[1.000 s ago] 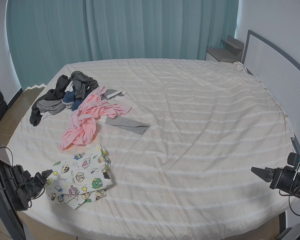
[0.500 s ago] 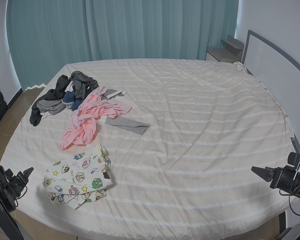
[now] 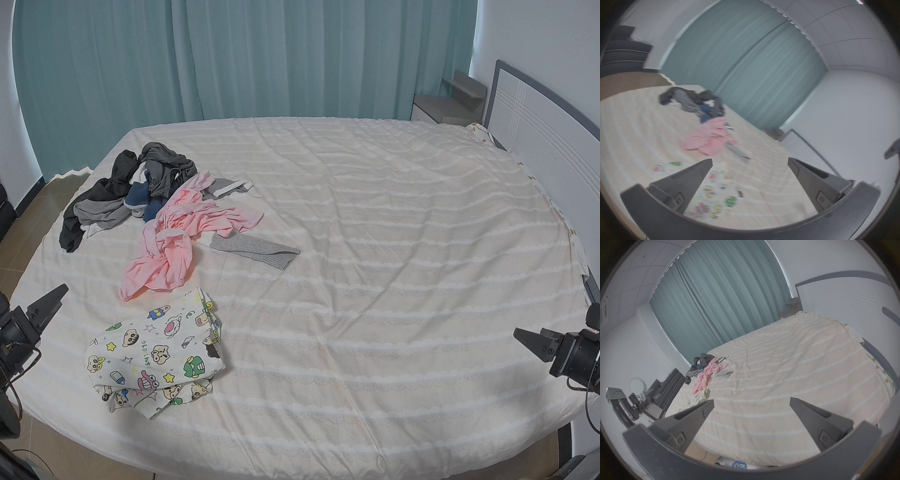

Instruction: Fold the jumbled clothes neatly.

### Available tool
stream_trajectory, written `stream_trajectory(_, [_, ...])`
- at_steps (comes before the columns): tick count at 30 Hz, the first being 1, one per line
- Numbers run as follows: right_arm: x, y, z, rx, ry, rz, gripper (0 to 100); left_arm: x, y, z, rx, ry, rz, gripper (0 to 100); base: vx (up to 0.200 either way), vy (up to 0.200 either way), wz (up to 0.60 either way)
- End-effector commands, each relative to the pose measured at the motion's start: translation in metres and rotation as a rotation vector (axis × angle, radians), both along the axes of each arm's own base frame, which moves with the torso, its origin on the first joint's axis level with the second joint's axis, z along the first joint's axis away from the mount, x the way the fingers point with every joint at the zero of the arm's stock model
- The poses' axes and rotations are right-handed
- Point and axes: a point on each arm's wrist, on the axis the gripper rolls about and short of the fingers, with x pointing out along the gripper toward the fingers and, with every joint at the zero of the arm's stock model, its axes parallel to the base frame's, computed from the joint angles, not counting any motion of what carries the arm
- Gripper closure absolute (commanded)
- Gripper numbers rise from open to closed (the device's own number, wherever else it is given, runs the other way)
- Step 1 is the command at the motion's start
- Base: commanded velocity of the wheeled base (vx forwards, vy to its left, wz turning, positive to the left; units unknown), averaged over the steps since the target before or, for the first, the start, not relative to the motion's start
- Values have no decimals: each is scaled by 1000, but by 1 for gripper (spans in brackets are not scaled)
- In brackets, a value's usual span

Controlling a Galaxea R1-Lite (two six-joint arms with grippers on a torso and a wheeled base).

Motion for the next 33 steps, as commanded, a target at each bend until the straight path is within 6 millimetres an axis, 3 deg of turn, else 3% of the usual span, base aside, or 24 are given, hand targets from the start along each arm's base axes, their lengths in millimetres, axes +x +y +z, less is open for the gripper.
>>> stream_trajectory(1, [-41, -9, 8, -72, -103, -58, 0, -44, -63, 40, 24, -126, -416, 0, 0, 0, 0])
stream_trajectory(8, [-94, -13, -6, -129, -85, -46, 0, -87, -86, 35, 18, -31, -699, 0, 0, 0, 0])
stream_trajectory(9, [-94, -13, -6, -129, -85, -46, 0, -87, -86, 35, 18, -31, -699, 0, 0, 0, 0])
stream_trajectory(12, [-118, -14, -17, -152, -113, -36, 0, -117, -101, 27, 35, -12, -812, 0, 0, 0, 0])
stream_trajectory(25, [-146, -15, -43, -171, -186, -73, 0, -182, -118, 0, 21, -3, -1097, 0, 0, 0, 0])
stream_trajectory(33, [-149, -14, -69, -338, -269, -83, 0, -191, -119, -11, 25, -14, -1091, 0, 0, 0, 0])
